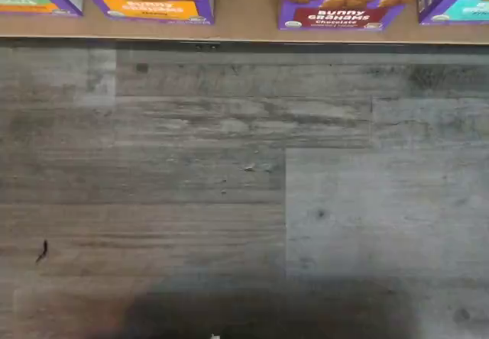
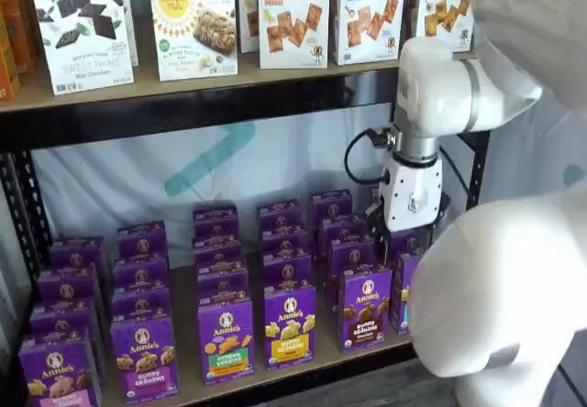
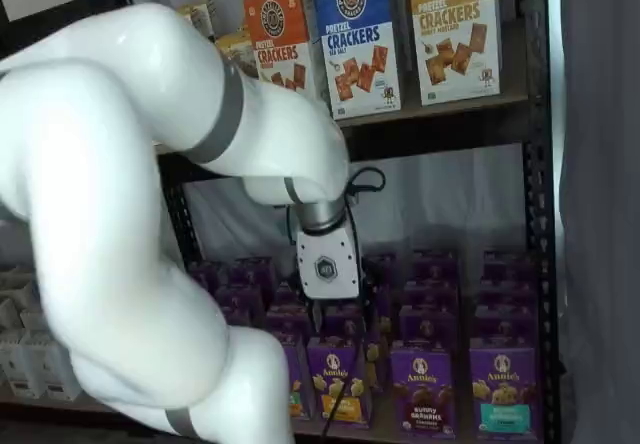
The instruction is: Pick up the purple box with a brown patch in the center, on the bottom shelf, the fifth box from the left
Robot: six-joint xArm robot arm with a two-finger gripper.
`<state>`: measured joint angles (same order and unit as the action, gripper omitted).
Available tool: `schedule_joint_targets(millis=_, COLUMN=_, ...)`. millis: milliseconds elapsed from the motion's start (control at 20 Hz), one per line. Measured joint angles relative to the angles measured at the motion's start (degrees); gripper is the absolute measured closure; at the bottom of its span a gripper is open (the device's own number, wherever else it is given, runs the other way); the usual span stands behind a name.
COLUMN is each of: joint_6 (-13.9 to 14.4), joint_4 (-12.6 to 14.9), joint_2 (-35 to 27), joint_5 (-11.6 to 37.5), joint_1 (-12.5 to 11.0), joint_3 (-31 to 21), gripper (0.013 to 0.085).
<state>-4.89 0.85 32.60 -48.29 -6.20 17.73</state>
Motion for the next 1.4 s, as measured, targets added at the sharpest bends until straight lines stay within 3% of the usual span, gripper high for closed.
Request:
schedule_joint_targets(millis=200, joint_6=-0.7, joint_4=-0.8, joint_2=-5.2, joint_5=8.0, joint_1=-0.1, joint_3=-1.4, gripper=0.013)
schedule_joint_targets(millis=450, joint_6=-0.3, joint_4=-1.5, joint_2=-10.7, joint_5=13.0, joint_1=1.0, joint_3=-1.4, gripper=0.013)
schedule_joint_targets(millis=850, joint_6=5.8, joint_4=2.9, joint_2=-21.4, joint_5=24.2, joint_1=3.2, joint_3=-1.0, gripper=0.013)
schedule_joint_targets(millis=1050, joint_6=5.2, joint_4=1.8, joint_2=-29.0, joint_5=26.8, joint_1=3.7, joint_3=2.3, gripper=0.013)
schedule_joint_targets(millis=1300, joint_6=0.9, joint_4=-2.6, joint_2=-36.9, joint_5=28.5, joint_1=3.5, joint_3=7.3, gripper=0.013)
schedule_joint_targets(millis=1400, joint_6=0.3, joint_4=-2.7, joint_2=-39.9, joint_5=29.6, joint_1=3.0, joint_3=9.4, gripper=0.013)
